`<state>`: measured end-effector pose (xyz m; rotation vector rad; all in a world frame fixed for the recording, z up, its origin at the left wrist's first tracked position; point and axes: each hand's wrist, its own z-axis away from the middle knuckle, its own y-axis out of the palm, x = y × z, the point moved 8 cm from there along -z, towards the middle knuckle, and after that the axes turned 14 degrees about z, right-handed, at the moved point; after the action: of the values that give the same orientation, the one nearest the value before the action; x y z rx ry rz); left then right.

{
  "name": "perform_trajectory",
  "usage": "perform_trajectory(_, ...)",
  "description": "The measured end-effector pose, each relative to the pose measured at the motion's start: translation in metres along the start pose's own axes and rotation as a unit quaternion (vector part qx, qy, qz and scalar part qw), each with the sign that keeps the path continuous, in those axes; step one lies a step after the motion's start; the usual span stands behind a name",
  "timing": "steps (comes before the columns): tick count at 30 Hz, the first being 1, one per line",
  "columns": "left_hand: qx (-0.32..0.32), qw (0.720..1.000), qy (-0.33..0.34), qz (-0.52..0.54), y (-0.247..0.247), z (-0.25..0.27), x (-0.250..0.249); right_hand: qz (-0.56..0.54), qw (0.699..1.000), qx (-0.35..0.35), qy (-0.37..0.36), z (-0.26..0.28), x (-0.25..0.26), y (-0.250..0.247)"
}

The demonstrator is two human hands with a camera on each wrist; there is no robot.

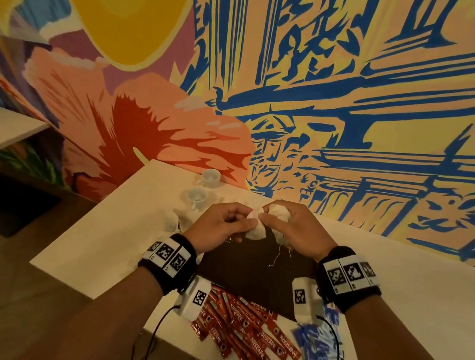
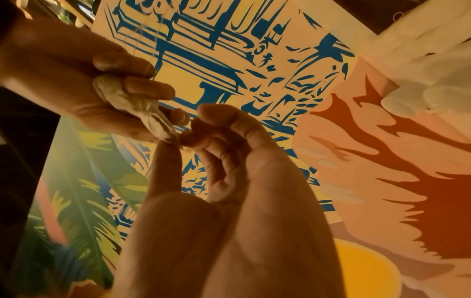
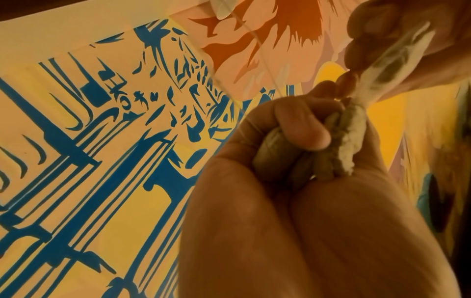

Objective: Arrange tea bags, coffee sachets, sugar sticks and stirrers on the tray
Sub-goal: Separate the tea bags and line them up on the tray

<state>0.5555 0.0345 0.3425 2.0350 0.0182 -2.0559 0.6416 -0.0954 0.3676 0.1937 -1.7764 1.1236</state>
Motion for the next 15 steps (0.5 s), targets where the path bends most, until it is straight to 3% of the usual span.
perform_trajectory(7,0.004,0.999,-0.005,0.043,-0.012,-0.01,-0.007,-0.077,0.996,0.029,0.041,-0.011,-0.005,0.012)
perform_trajectory(15,-0.026,0.999,-0.013,0.024,-0.043,-0.035,-0.002,-0.069,0.994,0.046,0.069,-0.035,-0.015,0.033)
